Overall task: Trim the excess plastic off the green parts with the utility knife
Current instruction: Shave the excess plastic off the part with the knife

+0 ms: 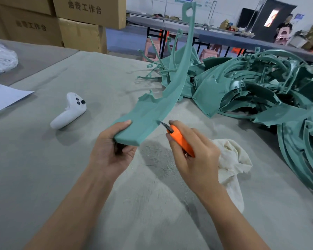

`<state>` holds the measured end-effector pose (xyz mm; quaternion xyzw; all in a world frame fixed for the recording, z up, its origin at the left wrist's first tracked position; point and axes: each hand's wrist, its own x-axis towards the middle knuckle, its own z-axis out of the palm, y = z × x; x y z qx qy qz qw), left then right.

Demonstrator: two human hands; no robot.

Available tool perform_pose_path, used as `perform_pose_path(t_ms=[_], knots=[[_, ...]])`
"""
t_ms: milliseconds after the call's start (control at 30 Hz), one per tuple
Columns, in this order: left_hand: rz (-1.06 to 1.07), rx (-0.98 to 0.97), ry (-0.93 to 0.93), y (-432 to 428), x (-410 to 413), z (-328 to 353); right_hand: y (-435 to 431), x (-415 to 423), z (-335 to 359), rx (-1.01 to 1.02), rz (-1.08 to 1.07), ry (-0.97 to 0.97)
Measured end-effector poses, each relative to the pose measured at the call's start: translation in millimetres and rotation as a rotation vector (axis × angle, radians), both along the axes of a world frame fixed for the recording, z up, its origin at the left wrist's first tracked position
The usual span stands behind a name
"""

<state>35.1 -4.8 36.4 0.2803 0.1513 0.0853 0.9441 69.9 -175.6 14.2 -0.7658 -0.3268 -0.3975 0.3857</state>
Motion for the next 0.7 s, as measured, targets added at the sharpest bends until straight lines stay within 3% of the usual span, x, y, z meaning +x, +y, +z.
perform_pose_path(t_ms=[200, 400, 500, 700], knots=[[-0.015, 0.022, -0.021, -3.0, -0.6, 0.8, -3.6, 6.2, 8.5, 0.086, -0.049, 0.007], [0.026, -0.005, -0.005, -0.6, 0.1, 0.7, 1.7, -1.4, 4.5, 0.057, 0.045, 0.027], [0.002, 0.008, -0.020, -2.5, -1.1, 0.8, -0.2, 5.1, 11.5, 0.128, -0.034, 0.017], [0.022, -0.031, -0.025, -1.4, 0.0, -0.6, 3.0, -3.1, 2.7, 0.025, 0.063, 0.032]])
